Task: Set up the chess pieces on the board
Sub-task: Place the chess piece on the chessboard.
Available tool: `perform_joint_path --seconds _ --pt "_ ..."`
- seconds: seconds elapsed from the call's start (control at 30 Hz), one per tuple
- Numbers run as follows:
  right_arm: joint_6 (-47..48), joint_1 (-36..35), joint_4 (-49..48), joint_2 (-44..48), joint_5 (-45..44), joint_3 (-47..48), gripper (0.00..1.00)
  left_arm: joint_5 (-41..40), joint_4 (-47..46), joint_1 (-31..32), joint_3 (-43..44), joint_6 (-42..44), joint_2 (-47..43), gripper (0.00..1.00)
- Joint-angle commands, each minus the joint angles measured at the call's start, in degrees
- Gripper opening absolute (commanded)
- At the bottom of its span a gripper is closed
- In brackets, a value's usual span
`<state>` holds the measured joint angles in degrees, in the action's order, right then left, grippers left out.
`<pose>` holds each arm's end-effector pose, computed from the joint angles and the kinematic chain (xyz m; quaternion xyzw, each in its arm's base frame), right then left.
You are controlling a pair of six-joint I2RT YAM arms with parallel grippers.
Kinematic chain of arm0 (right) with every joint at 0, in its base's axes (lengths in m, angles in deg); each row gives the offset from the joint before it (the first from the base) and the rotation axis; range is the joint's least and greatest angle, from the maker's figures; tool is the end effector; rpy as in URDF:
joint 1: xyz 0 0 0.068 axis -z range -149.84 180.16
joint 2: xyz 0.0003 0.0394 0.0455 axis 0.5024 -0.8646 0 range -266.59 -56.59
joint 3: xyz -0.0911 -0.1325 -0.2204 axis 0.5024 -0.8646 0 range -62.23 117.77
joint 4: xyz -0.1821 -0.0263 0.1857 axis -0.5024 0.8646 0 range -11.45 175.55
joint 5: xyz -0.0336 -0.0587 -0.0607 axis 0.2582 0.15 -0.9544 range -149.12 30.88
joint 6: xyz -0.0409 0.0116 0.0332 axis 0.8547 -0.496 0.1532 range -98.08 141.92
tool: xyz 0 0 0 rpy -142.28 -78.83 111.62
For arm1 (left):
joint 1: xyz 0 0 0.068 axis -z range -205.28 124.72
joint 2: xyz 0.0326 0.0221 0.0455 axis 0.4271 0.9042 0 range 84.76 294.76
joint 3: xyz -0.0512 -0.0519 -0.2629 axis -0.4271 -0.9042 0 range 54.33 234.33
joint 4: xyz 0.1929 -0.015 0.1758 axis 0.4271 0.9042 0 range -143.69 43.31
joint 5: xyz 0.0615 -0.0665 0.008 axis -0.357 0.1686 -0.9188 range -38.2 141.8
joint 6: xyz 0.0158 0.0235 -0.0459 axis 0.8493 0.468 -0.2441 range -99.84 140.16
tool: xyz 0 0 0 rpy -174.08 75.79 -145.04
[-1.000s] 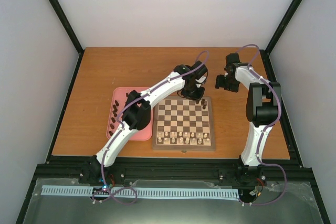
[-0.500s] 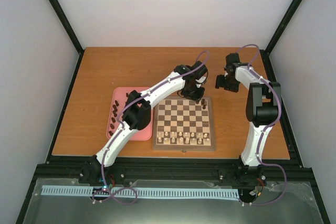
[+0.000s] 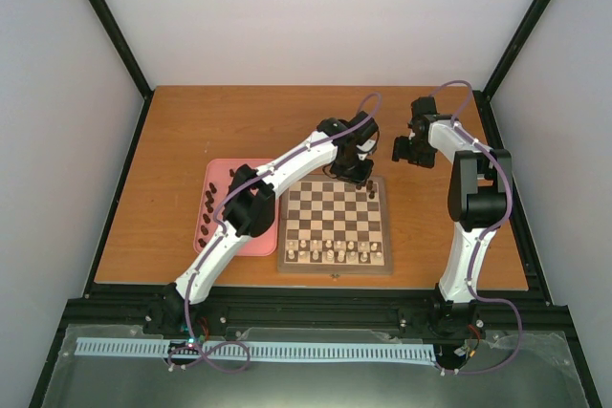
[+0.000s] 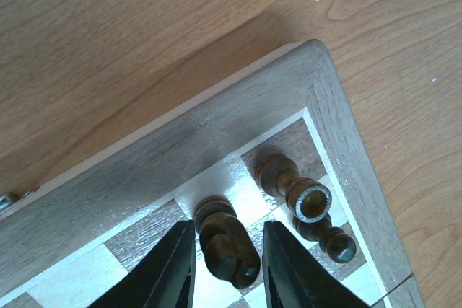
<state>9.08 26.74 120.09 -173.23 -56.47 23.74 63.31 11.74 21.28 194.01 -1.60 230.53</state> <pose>0.4123 0.0263 0.1718 0.0775 0.9847 0.0445 0.1498 0.3544 -0.3845 0.1924 0.2267 0.9557 -0.1716 0.0767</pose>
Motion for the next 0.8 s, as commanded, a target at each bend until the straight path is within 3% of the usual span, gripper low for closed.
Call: perform_joint_path --seconds 0.0,0.3,0.77 --pt "0.4 -0.4 -0.4 -0.4 0.5 0.9 0.72 2.3 -0.3 0.3 2.3 0.2 0.6 0.28" --pt "0.4 -0.4 -0.4 -0.3 0.8 0.7 0.72 4.7 -1.2 0.5 2.0 -0.7 1.2 0.29" --pt "0.5 -0.4 -0.6 -0.4 0.9 0.5 0.72 0.2 -0.5 0.4 1.3 0.1 0.7 0.3"
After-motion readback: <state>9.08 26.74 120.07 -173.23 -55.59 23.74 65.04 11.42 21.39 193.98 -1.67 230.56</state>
